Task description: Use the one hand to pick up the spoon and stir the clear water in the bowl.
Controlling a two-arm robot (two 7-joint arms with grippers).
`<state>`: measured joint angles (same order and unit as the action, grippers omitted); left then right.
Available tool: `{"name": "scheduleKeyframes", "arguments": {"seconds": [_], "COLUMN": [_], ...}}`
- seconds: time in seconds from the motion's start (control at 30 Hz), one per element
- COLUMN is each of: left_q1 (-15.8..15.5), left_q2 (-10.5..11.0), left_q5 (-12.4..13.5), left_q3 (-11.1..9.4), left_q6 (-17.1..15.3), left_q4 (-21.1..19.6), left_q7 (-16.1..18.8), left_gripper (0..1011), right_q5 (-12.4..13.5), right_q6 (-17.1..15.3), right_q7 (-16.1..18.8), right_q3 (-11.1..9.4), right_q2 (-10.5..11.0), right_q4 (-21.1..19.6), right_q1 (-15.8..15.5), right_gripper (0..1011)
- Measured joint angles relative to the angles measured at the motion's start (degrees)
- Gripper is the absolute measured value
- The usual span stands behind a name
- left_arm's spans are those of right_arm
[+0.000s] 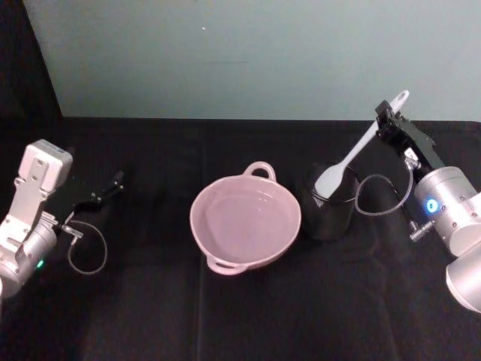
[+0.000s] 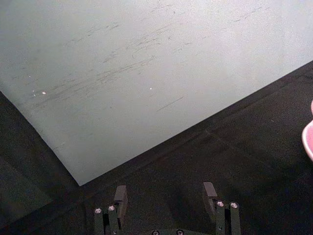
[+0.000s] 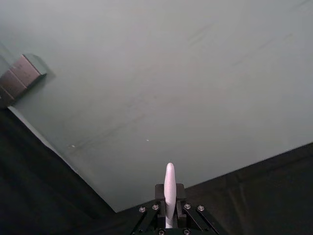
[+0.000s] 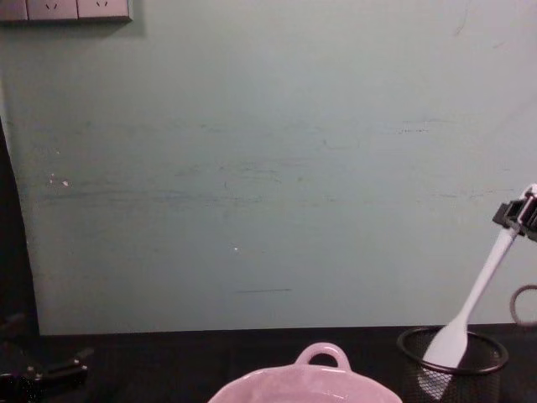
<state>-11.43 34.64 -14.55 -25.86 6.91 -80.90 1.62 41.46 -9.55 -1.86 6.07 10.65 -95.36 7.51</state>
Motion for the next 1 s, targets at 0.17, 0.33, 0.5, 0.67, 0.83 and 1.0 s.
{"name": "scheduleKeyframes", "arguments": {"seconds": [0.17, 0.33, 0.5, 0.67, 0.83, 1.0], "left_q1": [0.0, 0.0, 0.0, 0.0, 0.0, 0.0], "left_q2": [0.0, 0.0, 0.0, 0.0, 0.0, 0.0], "left_q5": [0.0, 0.0, 0.0, 0.0, 0.0, 0.0], "left_q3": [0.0, 0.0, 0.0, 0.0, 0.0, 0.0], "left_q6": [0.0, 0.0, 0.0, 0.0, 0.0, 0.0], "left_q4": [0.0, 0.0, 0.0, 0.0, 0.0, 0.0], "left_q7": [0.0, 0.0, 0.0, 0.0, 0.0, 0.0], "left_gripper": [1011, 1011, 1011, 1011, 1011, 1011], "right_q5": [-0.34, -0.48, -0.83, -1.26, -1.72, -2.12], "right_q6": [0.01, 0.11, 0.28, 0.29, 0.36, 0.6], "right_q7": [-0.64, -0.72, -0.71, -0.6, -0.27, 0.11], "right_q3": [0.05, 0.0, 0.14, 0.42, 0.62, 0.7], "right_q2": [-0.08, -0.11, -0.23, -0.29, -0.44, -0.69], "right_q4": [0.1, 0.07, 0.78, 1.32, 1.97, 2.95], "right_q1": [-0.6, -1.29, -1.65, -1.71, -1.6, -1.29], "right_gripper": [119, 119, 120, 120, 119, 120]}}
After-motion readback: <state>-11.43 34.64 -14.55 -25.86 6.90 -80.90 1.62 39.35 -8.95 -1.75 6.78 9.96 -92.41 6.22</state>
